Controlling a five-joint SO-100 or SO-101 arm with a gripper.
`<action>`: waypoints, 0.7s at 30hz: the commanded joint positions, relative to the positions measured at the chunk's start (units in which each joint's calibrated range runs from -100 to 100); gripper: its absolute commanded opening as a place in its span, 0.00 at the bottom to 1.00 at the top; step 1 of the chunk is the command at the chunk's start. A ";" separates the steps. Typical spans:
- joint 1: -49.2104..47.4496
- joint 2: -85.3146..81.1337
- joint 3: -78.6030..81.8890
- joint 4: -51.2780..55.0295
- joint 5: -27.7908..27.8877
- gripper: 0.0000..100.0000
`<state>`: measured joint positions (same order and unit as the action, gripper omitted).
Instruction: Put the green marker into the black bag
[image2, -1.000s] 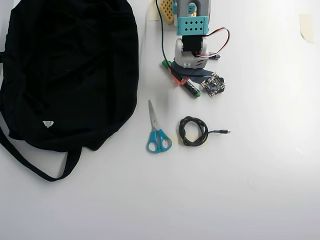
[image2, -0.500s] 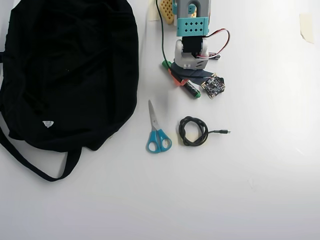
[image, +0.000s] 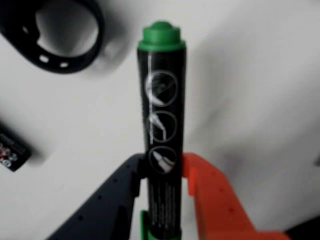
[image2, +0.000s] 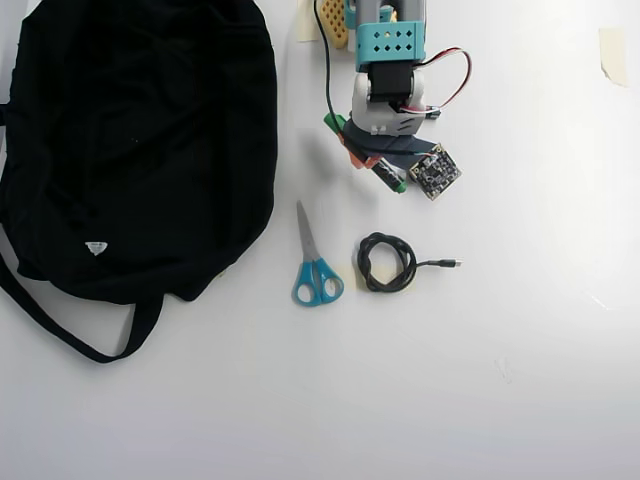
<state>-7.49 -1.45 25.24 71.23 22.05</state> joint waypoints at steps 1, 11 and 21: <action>-0.36 -1.20 -5.83 3.36 -0.08 0.02; 2.78 -6.60 -13.47 10.16 -3.07 0.02; 7.05 -17.63 -13.47 10.16 -3.96 0.02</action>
<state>-1.18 -15.57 14.54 81.02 18.19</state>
